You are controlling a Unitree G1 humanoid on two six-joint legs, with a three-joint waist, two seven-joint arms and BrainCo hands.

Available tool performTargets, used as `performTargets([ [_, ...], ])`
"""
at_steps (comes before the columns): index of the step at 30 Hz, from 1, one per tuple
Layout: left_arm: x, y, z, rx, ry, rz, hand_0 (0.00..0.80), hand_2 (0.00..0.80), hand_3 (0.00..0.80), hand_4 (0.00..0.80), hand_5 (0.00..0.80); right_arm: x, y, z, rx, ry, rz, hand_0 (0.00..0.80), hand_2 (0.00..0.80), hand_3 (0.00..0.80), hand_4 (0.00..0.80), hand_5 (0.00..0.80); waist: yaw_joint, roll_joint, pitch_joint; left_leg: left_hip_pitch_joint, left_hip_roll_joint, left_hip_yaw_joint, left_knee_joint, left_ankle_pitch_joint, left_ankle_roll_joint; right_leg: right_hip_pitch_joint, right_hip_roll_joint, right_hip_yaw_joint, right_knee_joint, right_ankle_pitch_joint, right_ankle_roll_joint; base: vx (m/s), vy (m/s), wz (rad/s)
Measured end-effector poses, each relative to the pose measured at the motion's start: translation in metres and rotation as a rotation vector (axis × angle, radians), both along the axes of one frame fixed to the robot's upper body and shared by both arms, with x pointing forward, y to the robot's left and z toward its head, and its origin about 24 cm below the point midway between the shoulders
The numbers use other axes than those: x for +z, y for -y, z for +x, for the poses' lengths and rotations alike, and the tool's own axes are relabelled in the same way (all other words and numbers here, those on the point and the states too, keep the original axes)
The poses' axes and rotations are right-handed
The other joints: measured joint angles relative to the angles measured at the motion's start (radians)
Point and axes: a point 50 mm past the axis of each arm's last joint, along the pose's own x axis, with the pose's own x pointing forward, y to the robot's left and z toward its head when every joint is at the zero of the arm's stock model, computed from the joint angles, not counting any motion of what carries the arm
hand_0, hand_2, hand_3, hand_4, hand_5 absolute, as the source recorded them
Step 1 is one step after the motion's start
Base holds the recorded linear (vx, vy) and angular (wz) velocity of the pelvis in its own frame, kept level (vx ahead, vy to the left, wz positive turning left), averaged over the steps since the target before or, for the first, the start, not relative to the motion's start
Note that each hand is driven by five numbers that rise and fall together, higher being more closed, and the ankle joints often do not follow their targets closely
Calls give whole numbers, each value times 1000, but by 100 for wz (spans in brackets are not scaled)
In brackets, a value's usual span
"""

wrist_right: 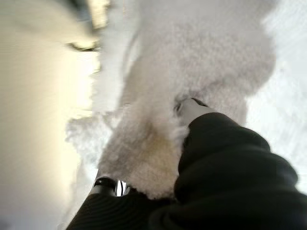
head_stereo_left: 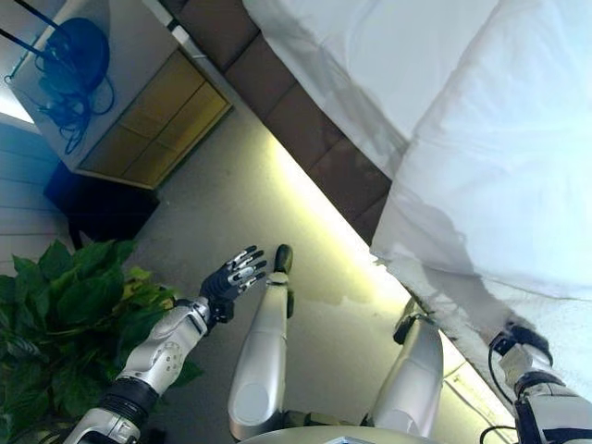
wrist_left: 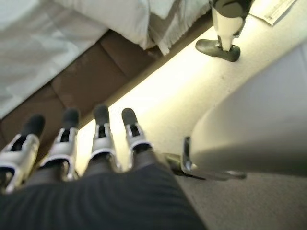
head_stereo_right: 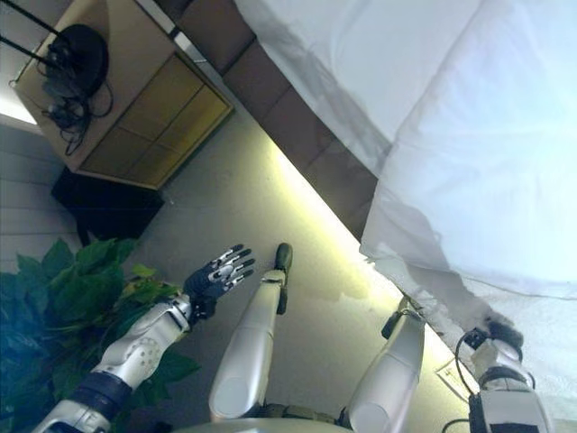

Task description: Make the bed neatly

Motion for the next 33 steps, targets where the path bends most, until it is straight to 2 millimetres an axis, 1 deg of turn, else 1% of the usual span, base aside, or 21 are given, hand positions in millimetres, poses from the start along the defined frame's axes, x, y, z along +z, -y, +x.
performTargets([
  [3, -3, 0, -1, 19, 2, -8, 0, 0, 0, 0, 0, -3, -1, -5, 30, -62, 8, 800, 800, 800, 800, 800, -21, 0, 0, 17, 1, 6, -15, 1, 2, 18, 3, 1, -25, 6, -3, -14, 29, -6],
  [7, -4, 0, -2, 30, 10, -14, 0, 0, 0, 0, 0, -5, 0, -9, 73, -120, 27, 800, 800, 800, 800, 800, -23, 0, 0, 24, 7, 10, -31, 4, 4, 24, 11, 1, -49, 17, -1, -8, 13, -5],
  [10, -5, 0, -3, 37, 13, -17, 0, 0, 0, 0, 0, -7, -1, -12, 115, -173, 47, 800, 800, 800, 800, 800, -28, -1, 1, 34, 10, 13, -40, 8, -1, 36, 16, -3, -63, 21, 3, 0, 5, -2],
  [11, -5, 0, -4, 39, 15, -18, 0, 0, 0, 0, 0, -7, -1, -13, 118, -182, 54, 643, 643, 643, 643, 643, -31, -3, 2, 40, 11, 14, -43, 8, -2, 41, 16, -3, -67, 21, 3, 3, 3, -3],
  [12, -5, 0, -4, 40, 15, -18, 0, 0, 0, 0, 0, -8, -1, -14, 116, -188, 61, 0, 0, 0, 0, 0, -34, -5, 3, 48, 11, 15, -48, 8, -2, 48, 17, -3, -72, 21, 3, 0, 0, 0],
  [16, -5, -1, -4, 44, 20, -18, 0, 0, 0, 0, 0, -15, -8, -22, 120, -252, 125, 0, 0, 0, 0, 0, -46, -7, 5, 60, 12, 19, -57, 8, -2, 61, 19, -4, -84, 23, 4, 7, -5, -2],
  [17, -5, -1, -4, 44, 19, -18, 0, 0, 0, 0, 0, -20, -13, -26, 122, -272, 155, 0, 0, 0, 0, 0, -48, -9, 6, 68, 14, 22, -61, 8, -2, 67, 20, -3, -89, 24, 4, 33, -13, -6],
  [21, -6, -2, -5, 50, 15, -18, 0, 0, 0, 0, 0, -41, -34, -54, 112, -380, 235, 0, 0, 0, 0, 0, -46, -11, 7, 102, 16, 26, -73, 8, -2, 101, 23, -3, -106, 27, 4, 47, -48, -5],
  [22, -7, -2, -6, 50, 12, -17, 0, 0, 0, 0, 0, -43, -36, -58, 116, -396, 237, 0, 0, 0, 0, 0, -47, -11, 8, 107, 17, 25, -73, 8, -2, 107, 23, -4, -109, 29, 4, 63, -106, -7],
  [24, -8, -2, -6, 45, -3, -16, 0, 0, 0, 0, 0, -42, -33, -59, 114, -401, 207, 0, 0, 0, 0, 0, -46, -11, 14, 127, 23, 24, -74, 8, -2, 131, 30, -5, -122, 37, 3, 67, -137, -9],
  [26, -9, -2, -7, 38, -20, -16, 0, 0, 0, 0, 0, -36, -26, -51, 101, -357, 154, 0, 0, 0, 0, 0, -40, -12, 16, 150, 26, 19, -79, 8, -3, 154, 33, -9, -125, 38, 2, 62, -149, -4],
  [28, -9, -1, -7, 29, -33, -15, 0, 0, 0, 0, 0, -22, -11, -36, 72, -273, 82, 0, 0, 0, 0, 0, -30, -11, 16, 167, 30, 7, -91, 9, -4, 170, 36, -14, -130, 39, -3, 53, -162, -1],
  [29, -10, 0, -7, 26, -42, -14, 0, 0, 0, 0, 0, -11, 0, -26, 52, -211, 29, 0, 0, 0, 0, 0, -21, -11, 16, 170, 32, 6, -91, 10, -5, 175, 38, -19, -130, 41, -5, 46, -148, 0],
  [31, -11, -3, -8, 28, -59, -8, 0, 0, 0, 0, 0, 15, 17, 0, 33, -57, -75, 0, 0, 0, 0, 0, -15, -11, 16, 171, 38, -12, -94, 15, -1, 188, 41, -38, -129, 41, -5, 42, -126, 12],
  [33, -11, -7, -7, 39, -70, -4, 0, 0, 0, 0, 0, 41, 27, 24, 2, 157, -136, 0, 0, 0, 0, 0, -10, -15, 18, 171, 41, -23, -93, 17, -1, 196, 46, -48, -128, 42, -9, 33, -79, 10],
])
